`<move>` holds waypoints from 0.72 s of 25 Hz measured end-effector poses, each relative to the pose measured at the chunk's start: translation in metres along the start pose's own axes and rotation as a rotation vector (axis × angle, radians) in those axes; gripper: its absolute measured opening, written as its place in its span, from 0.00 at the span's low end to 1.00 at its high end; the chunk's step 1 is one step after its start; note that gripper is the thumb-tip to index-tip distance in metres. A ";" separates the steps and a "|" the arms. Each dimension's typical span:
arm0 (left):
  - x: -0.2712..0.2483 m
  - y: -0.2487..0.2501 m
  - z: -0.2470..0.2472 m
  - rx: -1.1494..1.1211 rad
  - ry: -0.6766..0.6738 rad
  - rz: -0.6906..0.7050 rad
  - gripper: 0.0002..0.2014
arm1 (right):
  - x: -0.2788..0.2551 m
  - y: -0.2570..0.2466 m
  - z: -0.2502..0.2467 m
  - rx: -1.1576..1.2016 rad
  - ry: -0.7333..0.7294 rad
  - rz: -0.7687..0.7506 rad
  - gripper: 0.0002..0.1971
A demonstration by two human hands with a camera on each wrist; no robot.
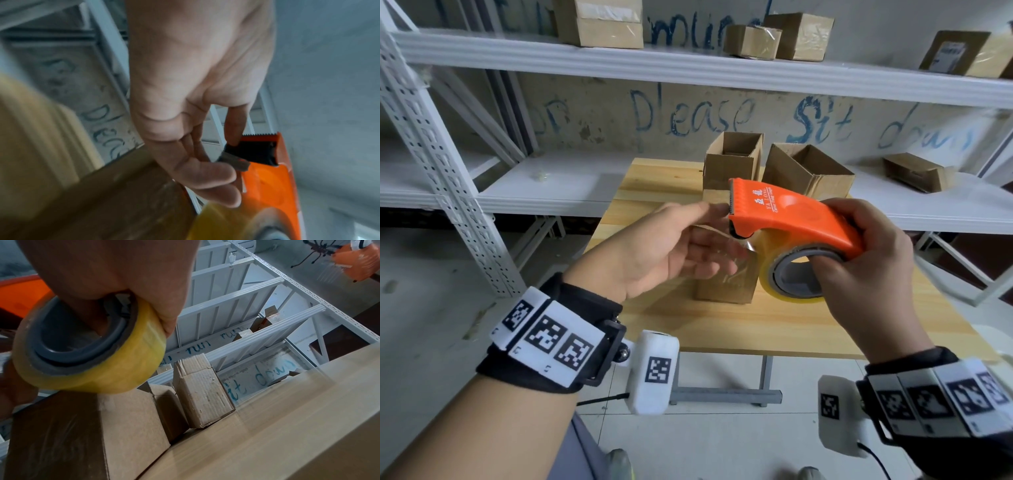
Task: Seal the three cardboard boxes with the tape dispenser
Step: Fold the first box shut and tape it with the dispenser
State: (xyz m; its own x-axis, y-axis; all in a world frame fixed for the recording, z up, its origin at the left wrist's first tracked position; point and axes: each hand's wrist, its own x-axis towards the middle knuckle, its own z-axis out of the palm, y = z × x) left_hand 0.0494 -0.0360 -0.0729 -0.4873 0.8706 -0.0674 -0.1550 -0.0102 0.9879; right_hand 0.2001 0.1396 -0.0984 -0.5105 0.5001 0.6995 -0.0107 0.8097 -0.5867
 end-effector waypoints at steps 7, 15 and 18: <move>0.002 0.001 -0.004 -0.182 0.021 -0.074 0.10 | 0.000 0.002 0.000 -0.015 0.000 -0.021 0.24; -0.003 0.005 0.001 -0.217 0.059 -0.165 0.13 | 0.001 0.005 -0.002 -0.061 -0.021 -0.046 0.27; -0.004 0.009 0.001 -0.154 0.132 -0.132 0.10 | 0.002 0.005 -0.004 -0.089 -0.021 -0.066 0.28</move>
State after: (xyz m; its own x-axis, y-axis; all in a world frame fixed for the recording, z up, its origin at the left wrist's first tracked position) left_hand 0.0506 -0.0388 -0.0636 -0.5606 0.7977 -0.2221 -0.3492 0.0155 0.9369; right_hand 0.2027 0.1458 -0.0985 -0.5290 0.4391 0.7262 0.0307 0.8651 -0.5007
